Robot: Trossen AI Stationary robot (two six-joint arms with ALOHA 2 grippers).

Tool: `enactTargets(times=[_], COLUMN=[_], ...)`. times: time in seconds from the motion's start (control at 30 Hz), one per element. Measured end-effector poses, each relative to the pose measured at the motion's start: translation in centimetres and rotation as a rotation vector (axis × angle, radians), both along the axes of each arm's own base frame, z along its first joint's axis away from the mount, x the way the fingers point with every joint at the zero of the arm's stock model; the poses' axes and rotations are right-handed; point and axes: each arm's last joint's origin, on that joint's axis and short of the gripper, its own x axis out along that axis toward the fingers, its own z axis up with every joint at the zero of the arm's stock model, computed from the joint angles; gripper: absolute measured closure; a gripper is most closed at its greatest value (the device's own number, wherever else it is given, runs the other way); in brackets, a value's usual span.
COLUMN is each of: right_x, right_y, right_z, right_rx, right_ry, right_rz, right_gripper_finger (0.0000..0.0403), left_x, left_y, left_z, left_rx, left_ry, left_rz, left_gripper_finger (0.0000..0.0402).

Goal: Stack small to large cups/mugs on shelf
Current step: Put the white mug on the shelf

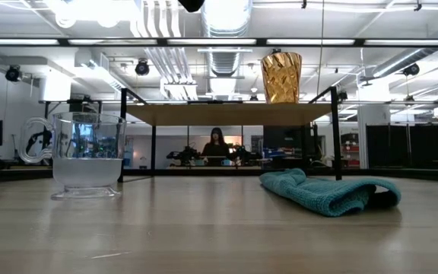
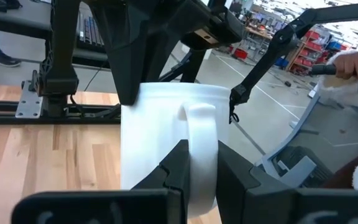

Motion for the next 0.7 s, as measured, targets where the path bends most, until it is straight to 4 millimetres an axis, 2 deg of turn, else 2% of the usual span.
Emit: enactTargets(times=[0.37,0.43,0.53,0.7], right_x=[-0.1,-0.7,-1.5,-1.2], right_y=[0.0,-0.2,-0.4,-0.3], right_z=[0.0,0.3,0.8,0.5], right_rx=[0.034,0.038,0.045,0.078], right_ry=[-0.002,0.007,0.017,0.028], right_rz=[-0.053,-0.069,-0.077,-0.119], right_gripper_finger=[0.0381,0.0373,0.0354,0.0318], left_x=[0.0,-0.3,-0.1,-0.3], left_y=[0.0,0.0,0.0,0.0], left_z=[-0.2,-1.4,-2.1,-1.6], left_rx=[-0.01,-0.031,-0.016,0.007], left_ry=[0.022,0.127,0.175,0.14], left_rz=[-0.002,-0.003,0.008,0.016], left_gripper_finger=[0.0374,0.0375,0.0375,0.0381])
